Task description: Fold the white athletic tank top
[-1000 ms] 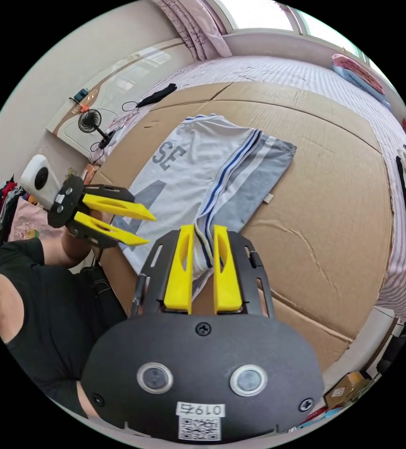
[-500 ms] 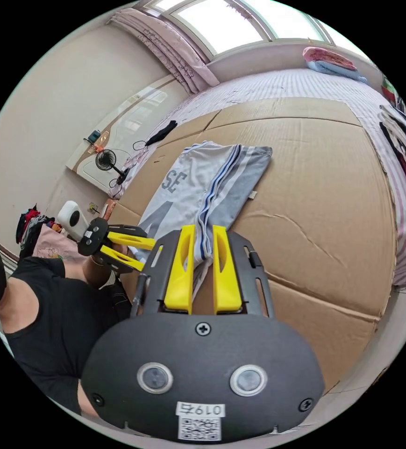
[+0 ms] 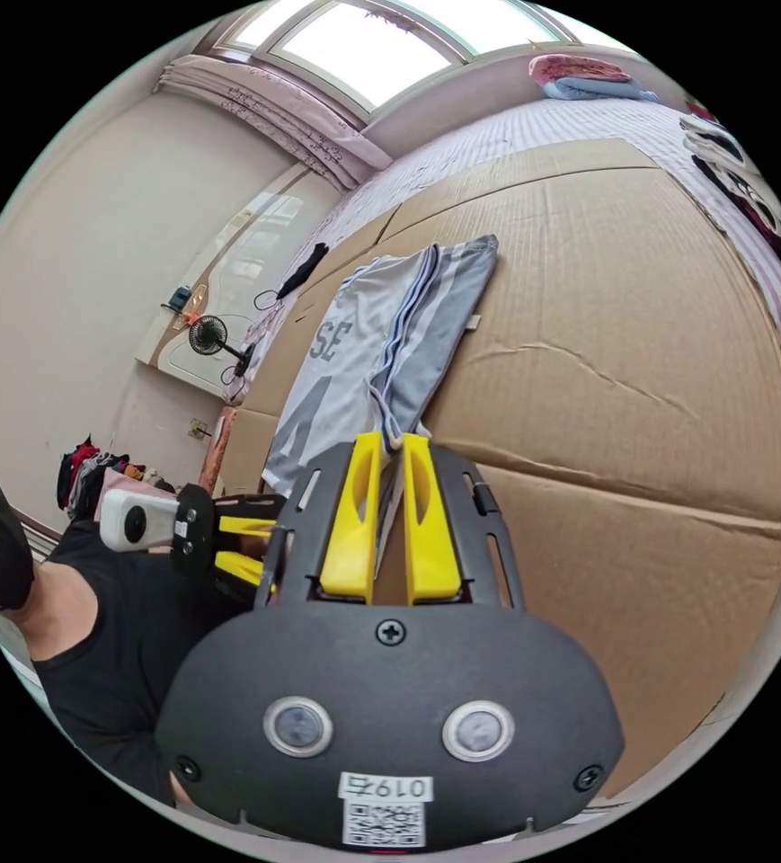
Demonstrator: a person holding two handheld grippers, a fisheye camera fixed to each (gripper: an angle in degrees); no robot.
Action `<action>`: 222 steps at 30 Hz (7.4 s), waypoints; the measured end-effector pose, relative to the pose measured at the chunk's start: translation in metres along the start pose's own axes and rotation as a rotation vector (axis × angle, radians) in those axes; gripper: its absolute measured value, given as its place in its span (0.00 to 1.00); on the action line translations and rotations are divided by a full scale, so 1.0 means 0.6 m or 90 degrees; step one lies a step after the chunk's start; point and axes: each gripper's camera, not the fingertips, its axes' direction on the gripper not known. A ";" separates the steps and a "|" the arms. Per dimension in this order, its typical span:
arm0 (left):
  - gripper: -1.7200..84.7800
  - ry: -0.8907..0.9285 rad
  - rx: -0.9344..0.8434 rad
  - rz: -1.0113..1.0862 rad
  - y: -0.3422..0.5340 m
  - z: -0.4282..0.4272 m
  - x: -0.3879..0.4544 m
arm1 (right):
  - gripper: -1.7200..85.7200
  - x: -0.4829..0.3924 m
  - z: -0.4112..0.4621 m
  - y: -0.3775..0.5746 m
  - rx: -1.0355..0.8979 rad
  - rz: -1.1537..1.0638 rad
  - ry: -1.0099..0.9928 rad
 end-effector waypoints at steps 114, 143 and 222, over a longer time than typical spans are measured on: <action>0.15 0.088 0.072 -0.554 0.301 -0.227 -1.211 | 0.11 -0.129 0.339 -0.583 0.022 -0.125 0.047; 0.03 0.065 0.011 -0.470 0.215 -0.198 -1.365 | 0.02 -0.186 0.370 -0.949 -0.206 -0.331 0.100; 0.03 -0.134 0.129 -0.388 0.252 -0.452 -0.821 | 0.01 -0.541 -0.416 0.061 0.404 -0.132 -0.280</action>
